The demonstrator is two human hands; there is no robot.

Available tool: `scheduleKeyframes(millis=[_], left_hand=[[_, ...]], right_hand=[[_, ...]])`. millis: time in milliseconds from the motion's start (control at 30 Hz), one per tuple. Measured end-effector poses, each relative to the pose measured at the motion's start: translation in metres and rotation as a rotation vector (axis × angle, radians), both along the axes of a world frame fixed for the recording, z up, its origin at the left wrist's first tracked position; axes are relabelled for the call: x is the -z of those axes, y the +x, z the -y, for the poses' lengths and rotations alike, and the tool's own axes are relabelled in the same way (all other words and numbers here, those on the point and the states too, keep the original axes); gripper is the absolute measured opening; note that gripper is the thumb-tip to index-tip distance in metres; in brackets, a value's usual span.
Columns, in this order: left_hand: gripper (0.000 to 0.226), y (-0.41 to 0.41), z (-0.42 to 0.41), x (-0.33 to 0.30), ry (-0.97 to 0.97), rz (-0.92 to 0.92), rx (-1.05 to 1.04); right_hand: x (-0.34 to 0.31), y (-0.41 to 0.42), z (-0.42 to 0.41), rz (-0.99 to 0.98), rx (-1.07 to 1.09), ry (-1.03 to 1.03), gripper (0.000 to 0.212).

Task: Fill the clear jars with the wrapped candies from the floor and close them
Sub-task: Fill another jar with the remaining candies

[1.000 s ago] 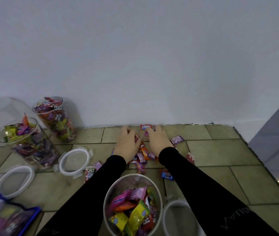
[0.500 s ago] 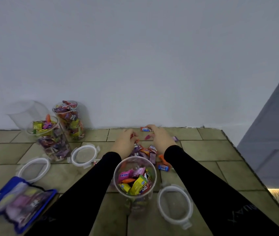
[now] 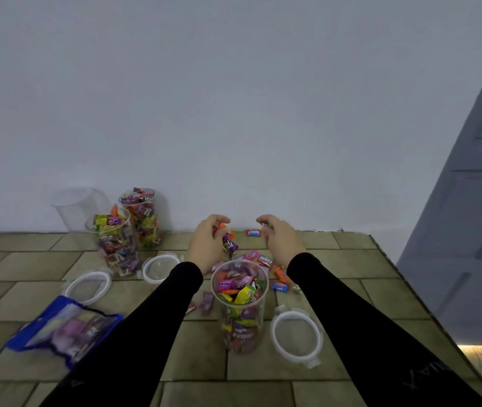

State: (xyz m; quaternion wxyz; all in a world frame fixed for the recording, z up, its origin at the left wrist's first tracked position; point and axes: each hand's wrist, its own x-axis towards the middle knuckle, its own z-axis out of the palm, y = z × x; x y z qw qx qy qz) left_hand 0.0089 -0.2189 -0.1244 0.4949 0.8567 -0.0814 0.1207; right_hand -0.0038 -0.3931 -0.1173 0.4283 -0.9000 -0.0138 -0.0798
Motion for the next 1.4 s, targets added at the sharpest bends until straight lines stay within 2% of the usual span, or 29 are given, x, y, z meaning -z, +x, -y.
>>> scheduleKeyframes(millis=[400,733,933,1233,1400], left_hand=[[0.022,-0.053,0.004,-0.04,-0.314,0.16,-0.091],[0.022,-0.095,0.016,-0.039,-0.569,0.155,-0.075],[0.022,-0.11,0.02,-0.037,-0.538,0.181,-0.09],[0.027,-0.112,0.021,-0.03,-0.393,0.217,-0.049],[0.028,-0.112,0.021,-0.028,-0.442,0.177,0.02]], right_hand=[[-0.051,-0.053,-0.033,0.27,-0.021,0.433,0.024],[-0.04,-0.083,-0.051,0.365,0.045,0.659,0.026],[-0.038,-0.091,-0.055,0.358,0.087,0.707,0.024],[-0.036,-0.09,-0.058,0.362,0.122,0.729,0.023],[-0.033,-0.087,-0.057,0.376,0.113,0.717,0.024]])
